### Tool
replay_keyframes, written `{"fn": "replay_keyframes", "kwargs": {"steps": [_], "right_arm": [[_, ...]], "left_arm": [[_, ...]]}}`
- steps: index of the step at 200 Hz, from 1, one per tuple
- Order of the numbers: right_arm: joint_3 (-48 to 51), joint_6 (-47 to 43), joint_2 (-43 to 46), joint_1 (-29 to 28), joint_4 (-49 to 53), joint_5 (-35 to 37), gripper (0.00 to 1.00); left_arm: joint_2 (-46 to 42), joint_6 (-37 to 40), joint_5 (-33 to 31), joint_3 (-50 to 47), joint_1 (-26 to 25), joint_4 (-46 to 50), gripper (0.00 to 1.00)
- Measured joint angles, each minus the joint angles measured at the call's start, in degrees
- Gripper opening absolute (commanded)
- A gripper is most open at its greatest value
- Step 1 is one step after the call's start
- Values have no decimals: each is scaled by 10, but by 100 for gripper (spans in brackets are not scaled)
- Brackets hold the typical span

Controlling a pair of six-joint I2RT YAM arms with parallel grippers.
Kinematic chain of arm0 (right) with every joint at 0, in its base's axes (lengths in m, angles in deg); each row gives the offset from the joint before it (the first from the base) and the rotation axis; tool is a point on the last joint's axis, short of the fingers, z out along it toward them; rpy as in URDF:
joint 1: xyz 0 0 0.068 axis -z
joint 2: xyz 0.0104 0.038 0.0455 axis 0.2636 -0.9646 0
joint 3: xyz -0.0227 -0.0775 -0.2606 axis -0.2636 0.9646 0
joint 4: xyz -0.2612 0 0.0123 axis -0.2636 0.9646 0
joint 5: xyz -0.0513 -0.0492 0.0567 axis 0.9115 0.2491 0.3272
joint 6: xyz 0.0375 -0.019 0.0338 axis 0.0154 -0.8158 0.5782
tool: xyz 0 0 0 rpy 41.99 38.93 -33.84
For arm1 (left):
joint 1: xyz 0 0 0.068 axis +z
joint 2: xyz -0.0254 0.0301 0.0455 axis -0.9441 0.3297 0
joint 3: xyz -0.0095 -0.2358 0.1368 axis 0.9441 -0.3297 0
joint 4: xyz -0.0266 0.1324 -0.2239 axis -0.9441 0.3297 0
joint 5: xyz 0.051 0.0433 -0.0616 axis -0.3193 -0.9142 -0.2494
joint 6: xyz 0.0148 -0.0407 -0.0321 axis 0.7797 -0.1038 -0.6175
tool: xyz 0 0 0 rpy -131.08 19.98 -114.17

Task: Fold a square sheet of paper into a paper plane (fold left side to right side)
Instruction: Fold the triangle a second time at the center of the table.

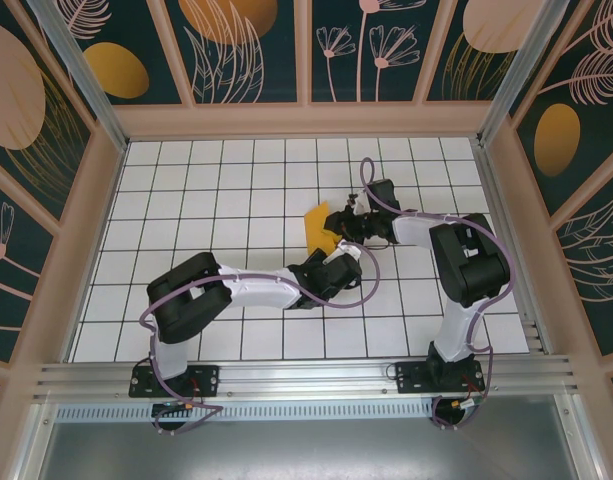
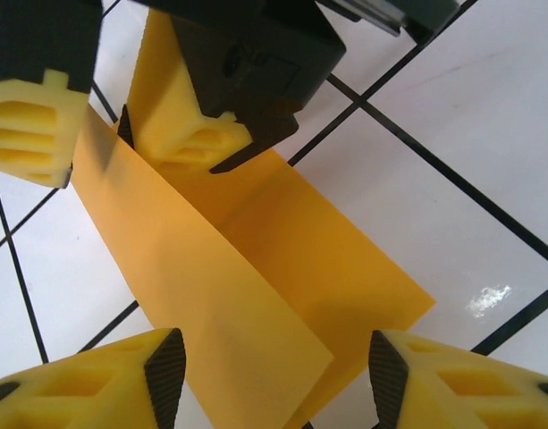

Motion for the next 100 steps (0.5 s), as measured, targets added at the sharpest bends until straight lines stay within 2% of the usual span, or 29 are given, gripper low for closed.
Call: {"fn": "replay_keyframes", "kwargs": {"steps": [43, 69, 100], "right_arm": [[0, -2, 0, 0, 4, 0, 27], [0, -5, 0, 0, 5, 2, 28], [0, -6, 0, 0, 6, 2, 28]], "left_arm": [[0, 3, 13, 0, 0, -2, 34], [1, 3, 14, 0, 0, -1, 22], [6, 0, 17, 6, 0, -2, 14]]}}
